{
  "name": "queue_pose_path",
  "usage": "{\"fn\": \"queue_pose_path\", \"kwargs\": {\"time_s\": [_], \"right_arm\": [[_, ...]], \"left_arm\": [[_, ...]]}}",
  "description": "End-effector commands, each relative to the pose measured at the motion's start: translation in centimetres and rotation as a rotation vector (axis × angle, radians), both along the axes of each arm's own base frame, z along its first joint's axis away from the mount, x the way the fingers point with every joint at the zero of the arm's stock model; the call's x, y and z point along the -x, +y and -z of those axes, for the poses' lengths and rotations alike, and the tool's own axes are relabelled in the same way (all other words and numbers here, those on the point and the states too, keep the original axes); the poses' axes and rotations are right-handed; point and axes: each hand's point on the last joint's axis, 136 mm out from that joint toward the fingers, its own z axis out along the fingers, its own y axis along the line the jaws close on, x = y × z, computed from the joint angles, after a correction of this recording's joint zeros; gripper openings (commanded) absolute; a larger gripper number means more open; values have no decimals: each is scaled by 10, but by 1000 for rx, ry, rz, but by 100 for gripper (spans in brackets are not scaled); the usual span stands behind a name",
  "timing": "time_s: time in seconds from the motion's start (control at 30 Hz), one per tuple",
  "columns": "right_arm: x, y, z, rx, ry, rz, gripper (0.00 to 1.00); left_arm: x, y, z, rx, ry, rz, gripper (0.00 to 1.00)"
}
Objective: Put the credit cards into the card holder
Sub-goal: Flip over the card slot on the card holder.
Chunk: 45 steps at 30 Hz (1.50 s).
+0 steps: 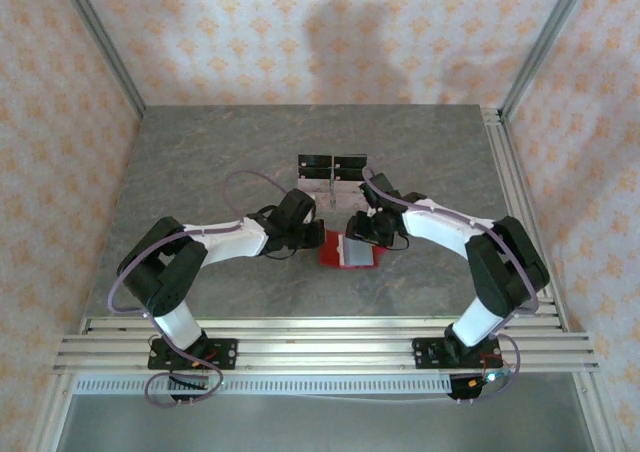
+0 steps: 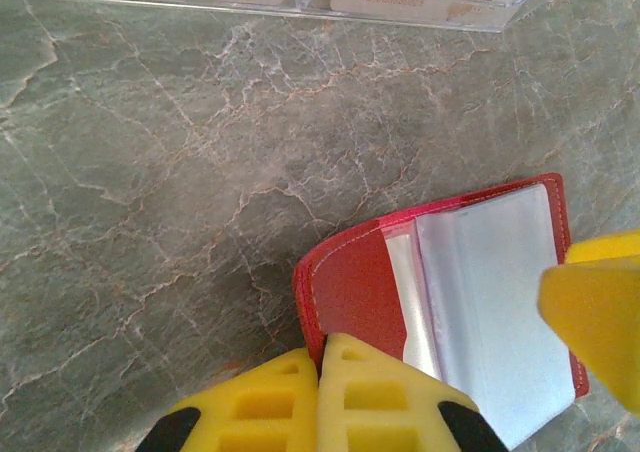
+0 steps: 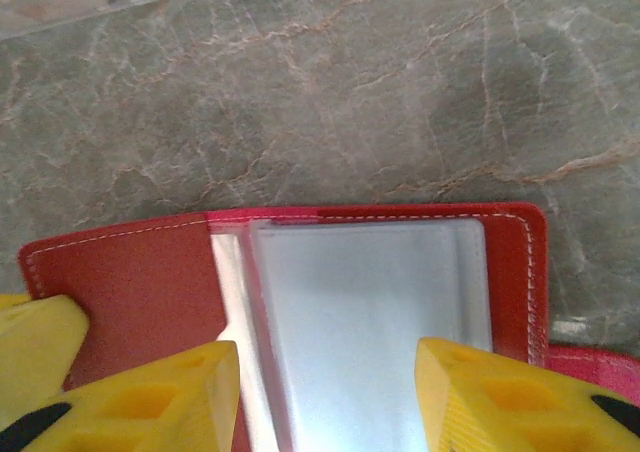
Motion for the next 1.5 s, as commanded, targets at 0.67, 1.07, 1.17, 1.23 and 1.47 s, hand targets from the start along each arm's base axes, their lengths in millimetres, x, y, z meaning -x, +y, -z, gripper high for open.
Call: {"fn": "queue_pose_path", "kwargs": {"time_s": [0.67,1.07,1.17,1.23,1.47], "right_arm": [[6,32,18,-152,62,3,50],[6,31,20,-146,67,13,50],[6,30,23,-137,72,20,50],[6,30,24,-133,76,24,50],[5,30,30,-128,87,35,50]], "left_arm": [[-6,37,-3,-151,-66,-95,48],[8,47,4,-305,-81,-1,52],[13,44,11,-359,-76,32,52],[18,46,14,-412,-78,45,52],[31,61,22,-650,-80,85,52]]}}
